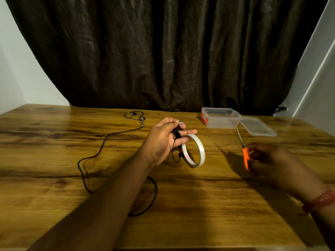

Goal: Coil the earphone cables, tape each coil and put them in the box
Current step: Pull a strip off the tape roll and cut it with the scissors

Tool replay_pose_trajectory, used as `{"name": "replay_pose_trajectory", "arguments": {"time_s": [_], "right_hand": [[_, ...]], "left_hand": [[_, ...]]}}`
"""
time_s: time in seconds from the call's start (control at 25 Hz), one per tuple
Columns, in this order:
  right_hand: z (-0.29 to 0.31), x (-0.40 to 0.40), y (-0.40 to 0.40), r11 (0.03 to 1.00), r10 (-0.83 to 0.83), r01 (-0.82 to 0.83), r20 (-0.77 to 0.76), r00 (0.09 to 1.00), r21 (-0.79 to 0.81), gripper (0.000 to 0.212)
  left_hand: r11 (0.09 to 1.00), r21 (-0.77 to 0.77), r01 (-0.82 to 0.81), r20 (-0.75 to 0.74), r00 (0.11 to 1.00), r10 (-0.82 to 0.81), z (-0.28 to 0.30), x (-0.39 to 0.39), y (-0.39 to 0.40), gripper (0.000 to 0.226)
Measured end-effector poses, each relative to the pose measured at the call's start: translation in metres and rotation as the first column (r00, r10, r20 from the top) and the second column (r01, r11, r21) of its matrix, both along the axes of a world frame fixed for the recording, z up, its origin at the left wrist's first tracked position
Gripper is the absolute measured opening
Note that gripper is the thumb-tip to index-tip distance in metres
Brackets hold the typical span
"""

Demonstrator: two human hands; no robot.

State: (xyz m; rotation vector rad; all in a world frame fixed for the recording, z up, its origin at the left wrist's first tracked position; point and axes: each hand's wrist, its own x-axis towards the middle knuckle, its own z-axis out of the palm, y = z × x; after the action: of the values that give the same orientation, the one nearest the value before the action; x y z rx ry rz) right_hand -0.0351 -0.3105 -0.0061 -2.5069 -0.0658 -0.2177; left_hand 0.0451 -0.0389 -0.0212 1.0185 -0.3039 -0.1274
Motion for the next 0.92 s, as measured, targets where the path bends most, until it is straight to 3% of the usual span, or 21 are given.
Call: {"name": "replay_pose_trajectory", "arguments": {"time_s": [0.08,0.2,0.36,0.48,0.6,0.72,0.84,0.92], "right_hand": [[-0.003,-0.003,0.014,0.985,0.052,-0.051,-0.001,0.999,0.165,0.034],[-0.009,0.0,0.028,0.886,0.153,-0.111,-0.058,0.986,0.45,0.025],[-0.017,0.011,0.043,0.609,0.16,-0.028,-0.089,0.983,0.793,0.023],[-0.016,0.018,0.052,0.483,0.221,0.014,-0.137,0.966,0.875,0.028],[-0.015,0.02,0.06,0.532,0.275,-0.013,-0.158,0.948,0.846,0.037],[-0.005,0.019,0.062,0.602,0.316,-0.089,-0.135,0.939,0.794,0.033],[0.015,0.022,0.047,0.834,0.336,-0.249,-0.096,0.937,0.493,0.029],[0.033,0.025,0.037,0.911,0.37,-0.333,-0.124,0.921,0.244,0.028]], "left_hand": [[1.0,0.005,0.002,0.004,1.0,-0.002,0.0,-0.001,0.0,0.013],[1.0,0.01,0.006,0.007,1.0,-0.006,-0.001,-0.001,0.0,0.013],[0.999,0.039,0.021,0.01,1.0,-0.021,-0.002,-0.001,0.0,0.011],[0.999,0.044,0.02,0.011,1.0,-0.02,-0.003,-0.001,-0.001,0.012],[0.998,0.055,0.014,0.011,1.0,-0.014,-0.003,-0.002,-0.002,0.015],[0.998,0.056,0.019,0.003,1.0,-0.019,-0.002,-0.002,-0.001,0.015],[0.998,0.054,0.035,-0.005,0.999,-0.035,-0.001,-0.003,0.0,0.013],[0.997,0.06,0.044,-0.008,0.999,-0.043,-0.001,-0.003,0.0,0.013]]}}
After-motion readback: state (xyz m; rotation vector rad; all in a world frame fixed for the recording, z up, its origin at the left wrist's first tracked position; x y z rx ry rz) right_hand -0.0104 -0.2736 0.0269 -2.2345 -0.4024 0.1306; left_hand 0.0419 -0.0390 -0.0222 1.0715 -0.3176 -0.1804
